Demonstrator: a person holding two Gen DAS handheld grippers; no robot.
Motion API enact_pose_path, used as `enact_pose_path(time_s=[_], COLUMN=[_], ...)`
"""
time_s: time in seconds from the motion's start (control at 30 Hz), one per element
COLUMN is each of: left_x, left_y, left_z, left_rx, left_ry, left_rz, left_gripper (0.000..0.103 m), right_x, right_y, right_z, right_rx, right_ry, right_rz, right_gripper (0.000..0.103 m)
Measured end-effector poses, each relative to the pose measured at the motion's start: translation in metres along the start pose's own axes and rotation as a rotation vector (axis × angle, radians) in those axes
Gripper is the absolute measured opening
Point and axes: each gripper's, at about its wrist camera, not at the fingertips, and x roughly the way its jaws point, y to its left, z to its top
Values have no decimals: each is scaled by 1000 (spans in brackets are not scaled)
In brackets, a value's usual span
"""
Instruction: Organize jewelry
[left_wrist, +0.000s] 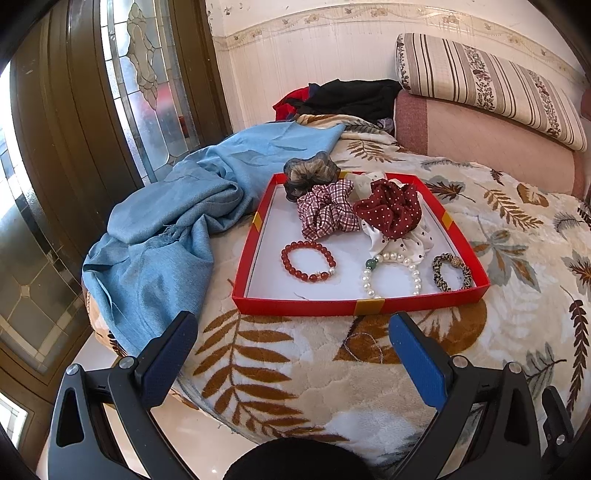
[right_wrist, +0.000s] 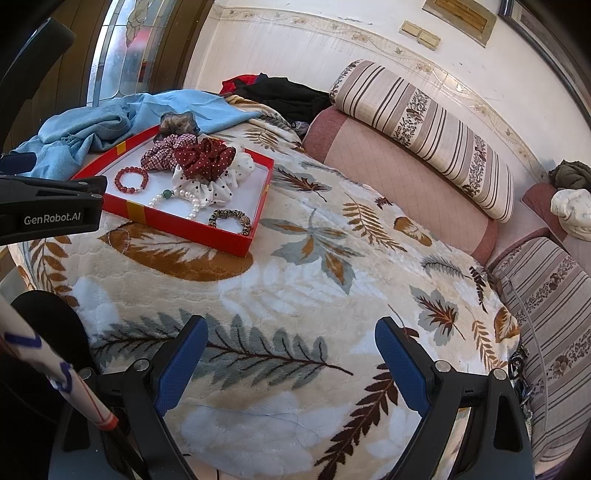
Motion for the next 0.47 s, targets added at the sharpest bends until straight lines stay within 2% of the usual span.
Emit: enact_pose_path(time_s=[0.3,0.47], left_x=[-3,-10], left_y=[1,-1], left_z=[2,3], left_rx=[0,3], left_ry=[0,-26], left_rz=[2,0], left_gripper=[103,103], right_x=[-1,1], right_y=[0,-9], right_z=[1,0], right_rx=[6,61], right_ry=[-1,7], right_rz=[3,24], right_gripper=[94,94])
